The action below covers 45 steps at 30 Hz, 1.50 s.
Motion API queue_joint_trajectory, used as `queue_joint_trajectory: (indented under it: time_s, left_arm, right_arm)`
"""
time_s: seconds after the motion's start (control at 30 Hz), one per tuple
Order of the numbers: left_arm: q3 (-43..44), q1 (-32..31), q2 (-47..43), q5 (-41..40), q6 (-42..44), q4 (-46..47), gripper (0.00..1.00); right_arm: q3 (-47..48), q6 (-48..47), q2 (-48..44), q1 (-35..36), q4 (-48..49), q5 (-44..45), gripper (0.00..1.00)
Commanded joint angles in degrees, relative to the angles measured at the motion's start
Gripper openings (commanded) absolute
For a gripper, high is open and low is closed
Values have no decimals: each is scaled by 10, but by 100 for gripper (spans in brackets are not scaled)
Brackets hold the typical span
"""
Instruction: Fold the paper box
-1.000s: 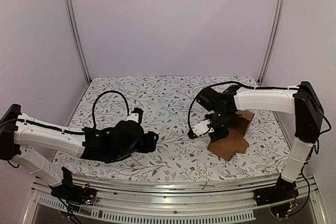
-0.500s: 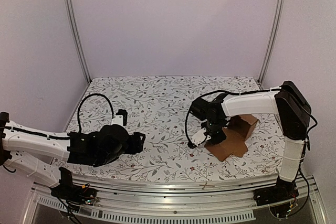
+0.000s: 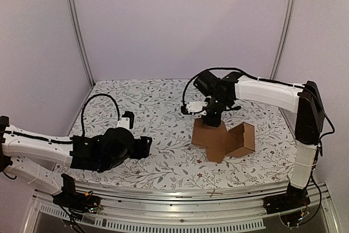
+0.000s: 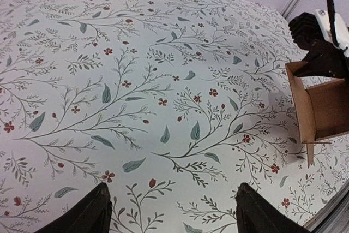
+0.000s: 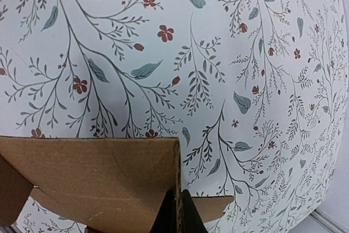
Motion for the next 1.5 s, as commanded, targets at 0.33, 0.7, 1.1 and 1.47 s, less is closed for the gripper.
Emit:
queue_joint_trajectory:
  time_s: [0.33,0.7,1.1,1.47]
  left_arm:
    - [58,0,130,134,91,207,81]
    - [191,9,311,184,110,247,85]
    - [201,55,388,234,81,315,86]
    - [137,105,477,431,71,628,28]
  right_arm:
    - [-171,412,-137,-161,222,-232,0]
    - [-219,438,-155,-174,243,-277,0]
    - [-255,435,-213,-179,256,-289,0]
    - [-265,431,-223,-179,256,-296,0]
